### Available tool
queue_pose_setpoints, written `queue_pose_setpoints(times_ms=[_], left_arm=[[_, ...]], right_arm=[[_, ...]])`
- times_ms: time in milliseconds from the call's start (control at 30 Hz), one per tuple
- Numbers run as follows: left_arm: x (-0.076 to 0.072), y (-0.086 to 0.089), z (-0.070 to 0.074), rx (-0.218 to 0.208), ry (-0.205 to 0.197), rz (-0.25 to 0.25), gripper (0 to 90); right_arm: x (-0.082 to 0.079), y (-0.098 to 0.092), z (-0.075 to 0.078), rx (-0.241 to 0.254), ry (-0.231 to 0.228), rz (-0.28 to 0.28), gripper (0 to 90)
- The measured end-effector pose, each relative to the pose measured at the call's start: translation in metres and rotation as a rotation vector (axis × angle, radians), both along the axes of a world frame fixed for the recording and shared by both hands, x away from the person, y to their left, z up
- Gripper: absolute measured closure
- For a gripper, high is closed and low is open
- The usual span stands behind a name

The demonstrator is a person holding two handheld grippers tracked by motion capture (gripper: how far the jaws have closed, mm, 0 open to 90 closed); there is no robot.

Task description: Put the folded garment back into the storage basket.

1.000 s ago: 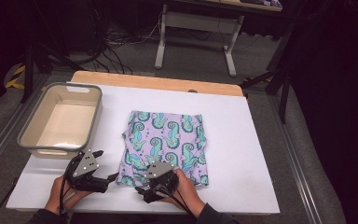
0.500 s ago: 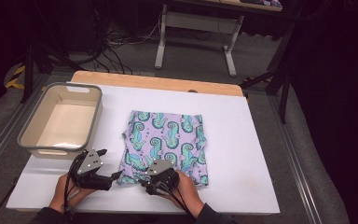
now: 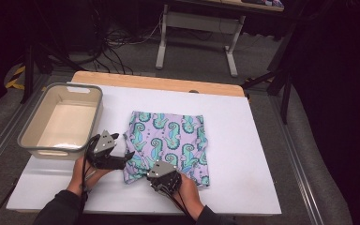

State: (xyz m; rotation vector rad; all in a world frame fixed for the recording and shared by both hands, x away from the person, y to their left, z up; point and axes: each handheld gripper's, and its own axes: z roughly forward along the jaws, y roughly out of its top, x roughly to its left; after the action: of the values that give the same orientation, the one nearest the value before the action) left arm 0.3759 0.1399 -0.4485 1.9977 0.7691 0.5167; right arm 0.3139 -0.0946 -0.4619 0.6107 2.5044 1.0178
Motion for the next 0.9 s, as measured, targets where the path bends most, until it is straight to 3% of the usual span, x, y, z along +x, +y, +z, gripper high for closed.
queue_pose_setpoints(times_ms=[167,233,267,333,433,567,667,700,767,900], left_arm=[[0.037,-0.010,-0.004,0.001,0.032,0.067,15.8],[0.041,-0.012,-0.004,0.007,0.034,0.066,15.8],[0.050,-0.021,-0.005,0.030,0.053,0.079,15.8],[0.054,-0.029,-0.008,0.003,0.080,0.081,16.1],[0.057,-0.037,-0.010,0.063,0.059,0.074,16.3],[0.064,-0.037,-0.009,0.058,0.054,0.100,18.9],[0.076,-0.038,-0.009,0.059,0.061,0.123,19.6],[0.085,-0.038,-0.008,0.077,0.076,0.144,19.4],[0.091,-0.038,-0.009,0.081,0.082,0.148,19.2],[0.112,-0.039,-0.011,0.092,0.118,0.201,18.8]], right_arm=[[-0.001,0.000,-0.001,0.004,-0.008,0.000,83.6],[-0.001,0.000,-0.001,0.004,-0.009,0.000,83.6],[-0.001,-0.001,-0.001,0.006,-0.008,0.002,83.6],[-0.001,0.000,-0.001,0.004,-0.013,0.001,83.6],[-0.002,-0.001,-0.001,-0.003,-0.019,0.008,83.5],[-0.003,-0.001,-0.002,-0.001,-0.026,0.004,83.5],[-0.002,-0.001,-0.001,-0.002,-0.018,0.007,83.5],[-0.002,-0.001,-0.001,-0.001,-0.017,0.007,83.5],[-0.002,-0.001,-0.001,-0.002,-0.019,0.008,83.5],[-0.002,-0.001,-0.002,0.002,-0.020,0.007,83.5]])
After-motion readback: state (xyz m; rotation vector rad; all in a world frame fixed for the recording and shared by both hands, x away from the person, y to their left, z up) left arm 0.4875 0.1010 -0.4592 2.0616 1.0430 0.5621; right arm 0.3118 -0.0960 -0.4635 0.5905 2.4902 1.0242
